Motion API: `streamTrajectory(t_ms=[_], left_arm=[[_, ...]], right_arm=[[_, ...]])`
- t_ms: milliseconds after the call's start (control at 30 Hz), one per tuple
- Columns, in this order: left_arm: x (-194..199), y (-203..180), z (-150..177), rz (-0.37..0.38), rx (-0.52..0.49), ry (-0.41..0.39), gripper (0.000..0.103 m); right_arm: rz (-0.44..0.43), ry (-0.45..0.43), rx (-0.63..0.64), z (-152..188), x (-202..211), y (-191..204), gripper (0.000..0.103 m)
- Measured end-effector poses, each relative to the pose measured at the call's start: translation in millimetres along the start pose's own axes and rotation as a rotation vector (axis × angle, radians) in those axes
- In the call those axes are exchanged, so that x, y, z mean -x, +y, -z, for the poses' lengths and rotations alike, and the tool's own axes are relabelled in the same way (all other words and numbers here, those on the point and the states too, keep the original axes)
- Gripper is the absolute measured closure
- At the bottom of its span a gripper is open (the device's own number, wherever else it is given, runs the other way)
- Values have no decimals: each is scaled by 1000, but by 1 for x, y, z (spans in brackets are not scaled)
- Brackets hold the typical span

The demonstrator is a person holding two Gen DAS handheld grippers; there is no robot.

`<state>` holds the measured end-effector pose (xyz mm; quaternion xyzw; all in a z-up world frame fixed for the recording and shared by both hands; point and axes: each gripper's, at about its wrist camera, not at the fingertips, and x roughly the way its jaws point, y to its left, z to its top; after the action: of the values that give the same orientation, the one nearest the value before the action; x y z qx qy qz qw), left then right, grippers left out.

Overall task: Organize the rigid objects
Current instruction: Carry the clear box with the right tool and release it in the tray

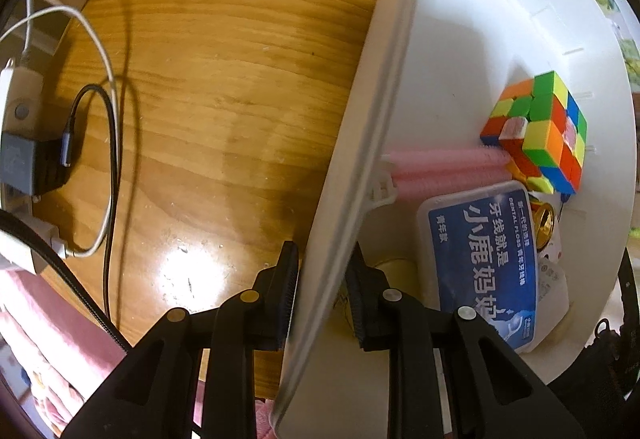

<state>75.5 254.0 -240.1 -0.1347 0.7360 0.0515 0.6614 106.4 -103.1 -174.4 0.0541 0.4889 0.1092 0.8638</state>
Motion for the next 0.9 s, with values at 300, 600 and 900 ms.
streamTrajectory(t_ms=[300,600,900], left_arm=[[-1,-10,-10,-1,-119,36,80],[0,-19,-18,-3,-258,57,81],[5,-29,-15,9,-394,61,81]], right_arm=[[64,-42,-30,15,27,27,26],[108,-104,-38,23,54,65,26],[97,-139,4,24,62,113,26]])
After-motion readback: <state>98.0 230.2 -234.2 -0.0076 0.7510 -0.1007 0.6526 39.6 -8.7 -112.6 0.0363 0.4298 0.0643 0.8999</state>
